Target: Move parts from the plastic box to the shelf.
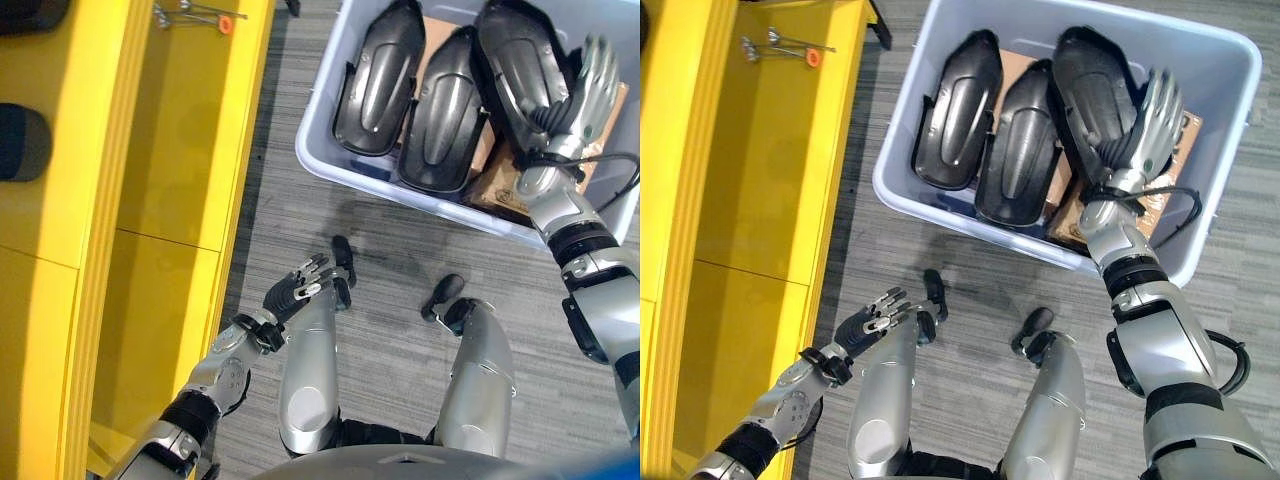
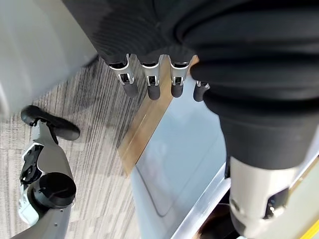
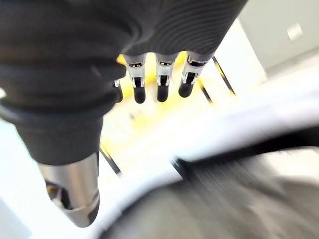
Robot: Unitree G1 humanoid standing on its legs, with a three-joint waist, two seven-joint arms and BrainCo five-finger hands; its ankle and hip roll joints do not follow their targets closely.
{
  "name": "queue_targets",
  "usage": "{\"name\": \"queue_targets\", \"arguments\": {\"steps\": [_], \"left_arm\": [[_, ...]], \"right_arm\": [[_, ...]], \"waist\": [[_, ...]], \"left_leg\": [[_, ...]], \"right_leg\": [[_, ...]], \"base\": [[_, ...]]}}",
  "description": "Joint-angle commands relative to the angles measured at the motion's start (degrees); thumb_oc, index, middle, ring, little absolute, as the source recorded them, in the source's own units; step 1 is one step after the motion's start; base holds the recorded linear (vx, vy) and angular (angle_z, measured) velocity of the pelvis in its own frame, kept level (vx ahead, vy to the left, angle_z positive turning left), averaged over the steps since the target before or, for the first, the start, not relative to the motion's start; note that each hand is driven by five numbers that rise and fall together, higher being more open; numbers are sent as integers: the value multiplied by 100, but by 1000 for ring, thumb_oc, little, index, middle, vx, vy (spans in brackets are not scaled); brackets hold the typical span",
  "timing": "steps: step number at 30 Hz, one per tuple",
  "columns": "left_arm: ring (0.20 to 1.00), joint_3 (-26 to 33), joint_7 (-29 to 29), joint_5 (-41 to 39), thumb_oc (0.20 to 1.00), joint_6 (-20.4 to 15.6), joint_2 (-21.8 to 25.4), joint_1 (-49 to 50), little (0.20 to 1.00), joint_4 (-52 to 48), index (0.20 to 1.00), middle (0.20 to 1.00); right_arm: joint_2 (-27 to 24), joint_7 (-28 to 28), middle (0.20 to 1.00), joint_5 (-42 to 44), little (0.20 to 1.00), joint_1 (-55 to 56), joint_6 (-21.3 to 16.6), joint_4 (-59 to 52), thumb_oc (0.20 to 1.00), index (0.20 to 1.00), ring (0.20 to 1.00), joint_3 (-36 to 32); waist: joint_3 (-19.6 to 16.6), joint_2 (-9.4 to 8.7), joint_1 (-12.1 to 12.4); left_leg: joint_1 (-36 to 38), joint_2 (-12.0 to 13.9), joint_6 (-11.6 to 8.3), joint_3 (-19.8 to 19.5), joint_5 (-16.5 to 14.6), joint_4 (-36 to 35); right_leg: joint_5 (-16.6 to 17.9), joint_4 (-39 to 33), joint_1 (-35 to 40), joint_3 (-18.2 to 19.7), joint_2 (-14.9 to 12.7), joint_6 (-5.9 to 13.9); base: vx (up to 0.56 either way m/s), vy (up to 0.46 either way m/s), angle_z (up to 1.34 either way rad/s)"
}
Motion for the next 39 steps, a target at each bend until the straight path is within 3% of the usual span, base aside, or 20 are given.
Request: {"name": "queue_targets", "arguments": {"steps": [1, 8, 21, 29, 39], "left_arm": [[1000, -247, 27, -220, 1000, -225, -10, 151, 1000, -189, 1000, 1000], [1000, -152, -4, -196, 1000, -137, 16, 185, 1000, -217, 1000, 1000], [1000, 40, -283, -57, 1000, 289, 215, 252, 1000, -219, 1000, 1000], [1000, 9, -366, 8, 1000, 451, 359, 304, 1000, -248, 1000, 1000], [1000, -112, -305, 48, 1000, 493, 384, 232, 1000, -256, 1000, 1000]], "right_arm": [[-296, -520, 1000, -394, 1000, -16, -519, -303, 1000, 1000, 1000, 11], [-420, -313, 1000, -242, 1000, 314, -401, -777, 1000, 1000, 1000, -216], [-748, 1161, 1000, 1204, 1000, -290, 268, 639, 1000, 1000, 1000, 111], [-959, 1491, 1000, 1399, 1000, -905, 688, 1059, 1000, 1000, 1000, 600], [-961, 1632, 1000, 1542, 1000, -1026, 885, 1236, 1000, 1000, 1000, 710]], "waist": [[-177, 144, 104], [-177, 78, -2], [-177, 76, 169], [-177, 136, 278], [-177, 210, 273]], "left_leg": [[455, 575, -503, -197, -216, -239], [615, 597, -508, -157, -230, -272], [530, 667, -624, -257, -362, -61], [163, 706, -660, -343, -388, 122], [-307, 689, -658, -457, -455, 350]], "right_leg": [[392, -72, -18, 63, -380, 766], [388, -138, 110, 128, -323, 769], [142, 221, 63, 67, -477, 782], [39, 524, -307, 18, -538, 699], [-6, 756, -759, 64, -562, 650]], "base": [[1, 5, -4], [3, -2, -1], [49, -55, 0], [86, -69, 4], [42, -48, 2]]}}
